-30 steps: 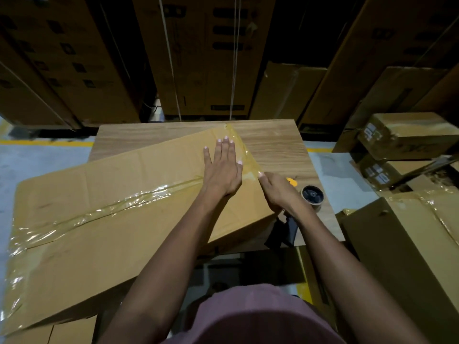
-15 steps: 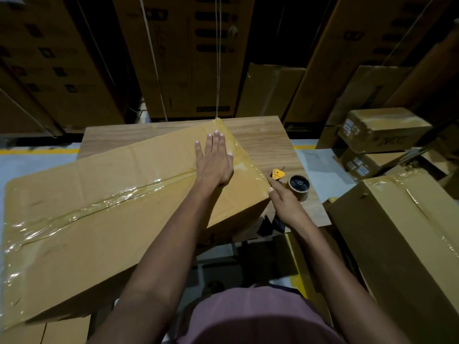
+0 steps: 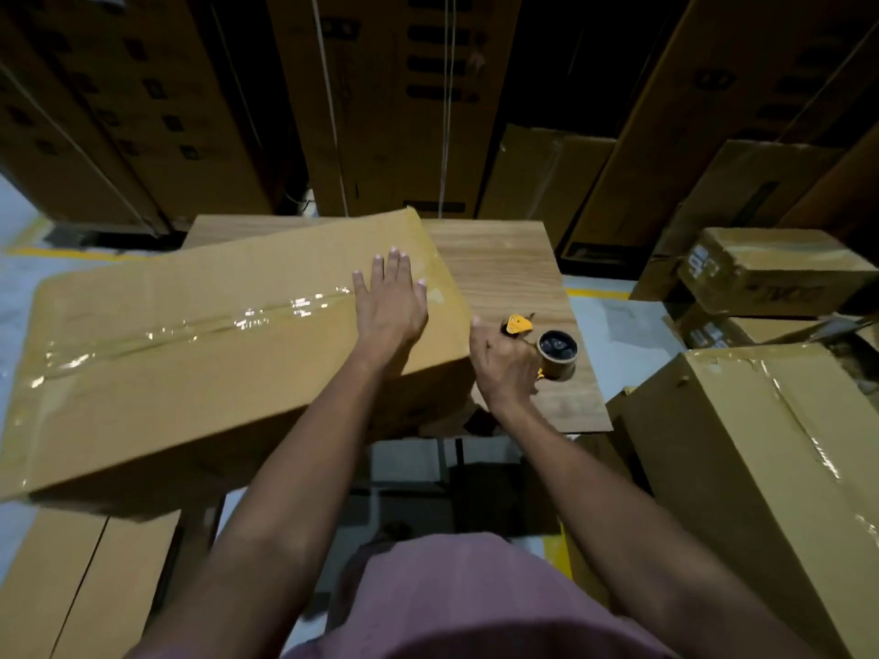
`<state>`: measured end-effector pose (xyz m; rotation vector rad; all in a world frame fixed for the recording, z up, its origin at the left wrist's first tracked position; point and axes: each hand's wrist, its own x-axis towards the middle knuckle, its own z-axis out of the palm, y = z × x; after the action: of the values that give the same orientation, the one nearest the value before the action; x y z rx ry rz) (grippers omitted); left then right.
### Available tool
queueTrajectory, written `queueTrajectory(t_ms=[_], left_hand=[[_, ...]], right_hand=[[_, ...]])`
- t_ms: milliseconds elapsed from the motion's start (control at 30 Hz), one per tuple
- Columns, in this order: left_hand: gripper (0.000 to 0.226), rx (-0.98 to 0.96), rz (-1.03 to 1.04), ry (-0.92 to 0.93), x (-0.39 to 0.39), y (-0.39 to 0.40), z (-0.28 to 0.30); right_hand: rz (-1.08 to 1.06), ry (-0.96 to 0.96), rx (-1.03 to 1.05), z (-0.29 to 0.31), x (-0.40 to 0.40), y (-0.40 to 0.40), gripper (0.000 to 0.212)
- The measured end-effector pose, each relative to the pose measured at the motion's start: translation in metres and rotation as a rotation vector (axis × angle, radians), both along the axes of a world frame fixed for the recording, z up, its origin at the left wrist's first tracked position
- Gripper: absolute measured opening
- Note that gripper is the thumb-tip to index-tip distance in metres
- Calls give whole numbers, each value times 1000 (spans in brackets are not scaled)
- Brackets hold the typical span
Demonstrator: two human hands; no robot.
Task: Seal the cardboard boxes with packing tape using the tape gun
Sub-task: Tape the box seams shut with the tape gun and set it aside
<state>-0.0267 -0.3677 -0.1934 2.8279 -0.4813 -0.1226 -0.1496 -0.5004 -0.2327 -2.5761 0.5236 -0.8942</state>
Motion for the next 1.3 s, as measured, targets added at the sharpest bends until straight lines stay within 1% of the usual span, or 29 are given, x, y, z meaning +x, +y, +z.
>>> queueTrajectory(t_ms=[33,100,167,267,400,467,500,567,600,667,767,833,933,967,1033,1067,1100,1133,1233,1300], left_hand=[[62,-2,17,0,-3,4,-2],[62,-9,40,7,-11,11,-4],[61,4,38,19,-23,18,-2],[61,-13,43,-5,-36,26,0],[61,-40,25,-37,-48,32,0],[61,-46,23,-49,-51,34,0],[61,-45,23,-45,-51,34,1],[61,-30,14,-22,-53,33,2],[60,-23,7,-13,-53,33,2],[60,-17,-8,5,-52,34,2],[58,-36,-34,14,-53,43,2],[57,-61,-49,16,-56,51,2],[55,-111,-69,12,-59,64,1],[54,-123,-76,11,-59,68,0],[54,-134,-85,16,-58,75,-2],[55,-141,-88,25,-57,79,-3],[55,-154,-95,36,-55,82,-3],[54,-167,-102,43,-54,84,-3],[54,-186,-134,54,-48,93,-2],[54,-189,-147,61,-42,101,-1]], right_hand=[[17,-35,-78,1,2,-6,64],[71,-57,-140,0,9,-18,75],[156,-37,-137,-5,13,-26,82],[276,-64,-102,-8,3,-30,81],[430,-20,-52,-12,-19,-35,69],[464,-12,-5,-16,-26,-35,58],[471,-8,22,-17,-27,-37,47],[501,18,109,-21,-27,-40,20],[510,25,148,-22,-27,-41,12],[518,13,167,-19,-23,-43,17],[521,39,210,-16,-18,-41,19],[487,49,258,-16,-20,-38,21],[381,48,401,-12,-26,-28,20],[363,60,430,-12,-26,-21,23],[343,116,422,-11,-28,-10,51],[333,127,410,-11,-28,-6,60],[318,116,401,-12,-27,-5,60],[308,90,400,-10,-27,-6,54],[274,-2,380,-3,-20,-11,24],[241,-18,393,2,-13,-11,9]])
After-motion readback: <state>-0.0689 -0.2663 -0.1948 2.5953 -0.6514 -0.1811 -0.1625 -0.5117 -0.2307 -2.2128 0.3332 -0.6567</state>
